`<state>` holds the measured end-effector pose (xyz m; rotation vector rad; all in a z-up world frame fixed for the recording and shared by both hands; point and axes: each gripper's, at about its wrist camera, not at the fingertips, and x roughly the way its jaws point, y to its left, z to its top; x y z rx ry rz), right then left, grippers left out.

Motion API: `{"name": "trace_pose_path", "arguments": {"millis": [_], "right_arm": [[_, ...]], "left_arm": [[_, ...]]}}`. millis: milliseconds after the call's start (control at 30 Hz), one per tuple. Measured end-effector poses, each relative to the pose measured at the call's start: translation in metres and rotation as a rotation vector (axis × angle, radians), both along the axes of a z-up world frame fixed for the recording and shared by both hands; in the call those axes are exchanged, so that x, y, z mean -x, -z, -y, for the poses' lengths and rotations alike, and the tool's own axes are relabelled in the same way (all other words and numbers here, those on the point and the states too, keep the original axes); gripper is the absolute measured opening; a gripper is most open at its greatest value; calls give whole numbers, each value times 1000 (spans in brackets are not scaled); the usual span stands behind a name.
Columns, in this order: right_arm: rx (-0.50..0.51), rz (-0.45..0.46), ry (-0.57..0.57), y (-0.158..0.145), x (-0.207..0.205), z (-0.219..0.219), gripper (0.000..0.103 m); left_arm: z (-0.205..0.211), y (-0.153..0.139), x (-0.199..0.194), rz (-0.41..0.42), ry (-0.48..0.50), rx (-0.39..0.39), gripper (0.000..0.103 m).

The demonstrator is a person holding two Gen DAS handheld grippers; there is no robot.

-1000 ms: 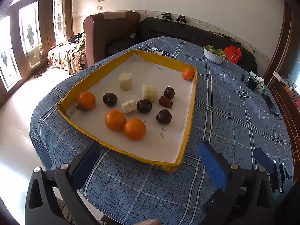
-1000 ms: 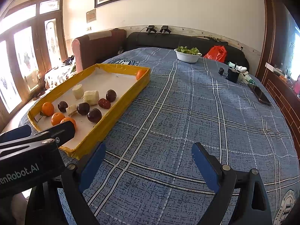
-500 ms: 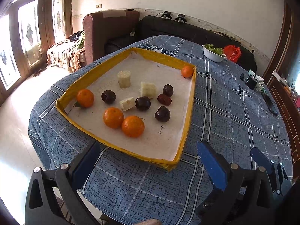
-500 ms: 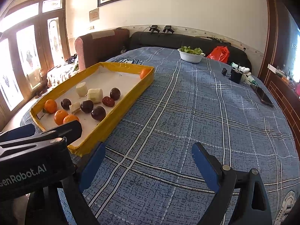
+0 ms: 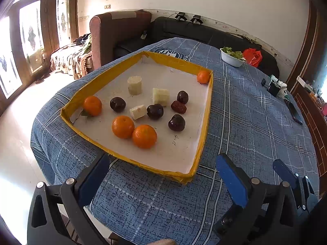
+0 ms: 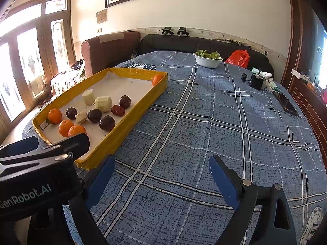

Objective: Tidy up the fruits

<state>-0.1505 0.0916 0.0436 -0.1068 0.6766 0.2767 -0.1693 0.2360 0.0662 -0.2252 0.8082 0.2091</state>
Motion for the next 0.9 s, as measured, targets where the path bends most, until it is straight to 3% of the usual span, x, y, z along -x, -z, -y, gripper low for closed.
{"name": "trace_pose_path", "arguments": {"millis": [367,733,900], "right_arm": [[1,2,-7,0,-2,-3,96],[-4,46,-45,-19,-9,-8,96],[-10,58,-32,-25,-14,3,96]], "left_arm": [[-5,-5,0,14,-8,-14,103],[-13,-24,-3,52,-64,-32,103],[5,-32,-13,51,-20,-67,103]]}}
